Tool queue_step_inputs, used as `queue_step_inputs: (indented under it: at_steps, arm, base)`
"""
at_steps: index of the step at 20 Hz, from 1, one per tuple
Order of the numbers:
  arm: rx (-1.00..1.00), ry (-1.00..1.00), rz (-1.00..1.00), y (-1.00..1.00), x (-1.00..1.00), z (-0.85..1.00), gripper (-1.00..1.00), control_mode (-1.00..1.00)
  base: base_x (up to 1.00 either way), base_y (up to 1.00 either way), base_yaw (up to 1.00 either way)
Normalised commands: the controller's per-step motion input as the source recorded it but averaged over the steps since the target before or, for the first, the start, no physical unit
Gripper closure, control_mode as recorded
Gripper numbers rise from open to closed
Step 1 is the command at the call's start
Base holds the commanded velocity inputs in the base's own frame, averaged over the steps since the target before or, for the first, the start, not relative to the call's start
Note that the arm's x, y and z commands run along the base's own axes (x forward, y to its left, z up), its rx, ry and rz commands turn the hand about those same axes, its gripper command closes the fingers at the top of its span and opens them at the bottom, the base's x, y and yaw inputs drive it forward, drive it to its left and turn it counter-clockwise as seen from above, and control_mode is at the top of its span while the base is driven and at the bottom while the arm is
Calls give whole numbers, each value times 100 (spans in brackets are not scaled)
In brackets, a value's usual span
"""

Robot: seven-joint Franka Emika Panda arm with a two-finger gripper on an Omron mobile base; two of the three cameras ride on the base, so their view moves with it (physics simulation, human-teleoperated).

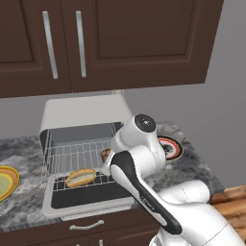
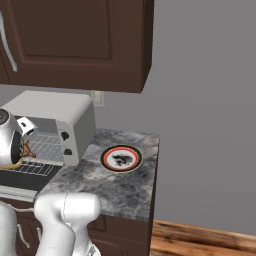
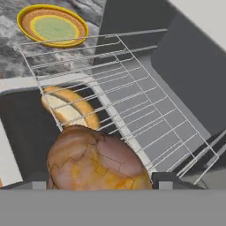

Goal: Open the toaster oven door. Place the hotdog bun on the bottom rack in the toaster oven and place the chicken drumstick on the top rack.

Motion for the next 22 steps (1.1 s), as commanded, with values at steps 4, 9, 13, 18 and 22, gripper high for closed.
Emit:
queue_step_inputs:
  at_steps: [4, 9, 13, 18, 22]
  arm:
    - [0, 0, 25, 43, 7, 0, 100, -100]
    - [-3, 0, 8, 41, 1, -4, 100, -100]
    - [-10, 0, 0, 32, 3, -12, 100, -100]
    - [-9, 0, 0, 11, 2, -20, 100, -100]
    - [-6, 0, 0, 1, 2, -20, 100, -100]
  base:
    - [0, 0, 0]
    - [0, 0, 0]
    - [0, 0, 0]
    - [0, 0, 0]
    - [0, 0, 0]
